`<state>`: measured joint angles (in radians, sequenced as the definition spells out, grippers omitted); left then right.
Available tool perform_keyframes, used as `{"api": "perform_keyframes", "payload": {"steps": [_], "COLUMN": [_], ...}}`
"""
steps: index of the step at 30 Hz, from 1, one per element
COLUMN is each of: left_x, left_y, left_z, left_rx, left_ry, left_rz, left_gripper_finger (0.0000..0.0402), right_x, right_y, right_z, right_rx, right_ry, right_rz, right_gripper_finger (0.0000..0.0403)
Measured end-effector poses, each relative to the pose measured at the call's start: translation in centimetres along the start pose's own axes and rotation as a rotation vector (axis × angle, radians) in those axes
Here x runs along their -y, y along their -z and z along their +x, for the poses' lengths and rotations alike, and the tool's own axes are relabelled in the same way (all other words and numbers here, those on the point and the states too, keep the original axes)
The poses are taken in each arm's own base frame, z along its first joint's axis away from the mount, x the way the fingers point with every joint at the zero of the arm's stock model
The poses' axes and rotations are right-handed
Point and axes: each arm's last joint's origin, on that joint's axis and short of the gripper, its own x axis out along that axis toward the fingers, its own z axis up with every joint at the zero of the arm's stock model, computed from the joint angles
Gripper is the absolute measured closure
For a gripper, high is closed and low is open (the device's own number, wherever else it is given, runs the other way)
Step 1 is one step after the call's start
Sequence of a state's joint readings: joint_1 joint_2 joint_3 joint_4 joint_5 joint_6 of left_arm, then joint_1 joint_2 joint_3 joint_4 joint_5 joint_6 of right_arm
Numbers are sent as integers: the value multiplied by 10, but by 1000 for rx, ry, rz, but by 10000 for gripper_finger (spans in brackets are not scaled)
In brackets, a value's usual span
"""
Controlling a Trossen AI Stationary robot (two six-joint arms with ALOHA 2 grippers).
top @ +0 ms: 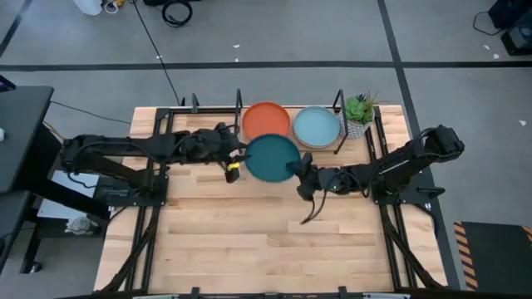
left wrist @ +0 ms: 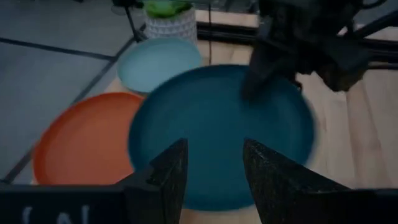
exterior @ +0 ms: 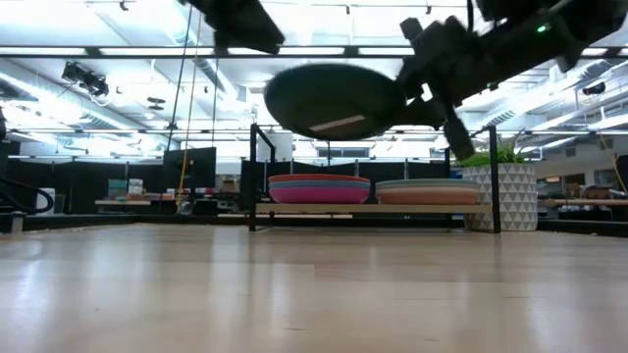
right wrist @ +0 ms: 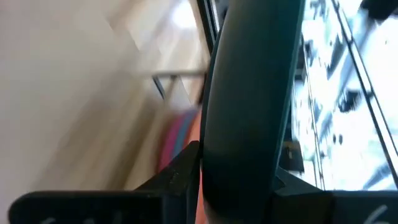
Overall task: Place and stack plates onto a shelf
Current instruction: Stack the dark blue plate on top of the orange plate on the shelf
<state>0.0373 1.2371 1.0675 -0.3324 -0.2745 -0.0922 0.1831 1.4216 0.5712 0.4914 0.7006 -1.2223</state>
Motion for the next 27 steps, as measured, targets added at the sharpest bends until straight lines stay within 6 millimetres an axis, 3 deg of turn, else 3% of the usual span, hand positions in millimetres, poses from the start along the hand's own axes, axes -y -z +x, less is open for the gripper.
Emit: {"api": "perform_keyframes", "payload": {"steps": [9, 14, 22, 27], "left_x": [18, 23, 22, 22], "left_y": [3, 4, 10, 13], "left_z": [-9, -10, -10, -10], "left_rx": [-4, -7, -67, -102], "left_ry": [23, 37, 30, 27], "left_rz": [35, 42, 19, 7], "left_gripper_finger": [242, 242, 242, 242], "right_x": [29, 42, 38, 38], "right_y": [36, 40, 45, 55], "right_z": [34, 63, 120, 145], "right_rx": [-126, -190, -387, -514], "right_ry": [-2, -119, -163, -137], "right_rz": [129, 153, 22, 8], "right_gripper_finger": [310, 310, 310, 310]}}
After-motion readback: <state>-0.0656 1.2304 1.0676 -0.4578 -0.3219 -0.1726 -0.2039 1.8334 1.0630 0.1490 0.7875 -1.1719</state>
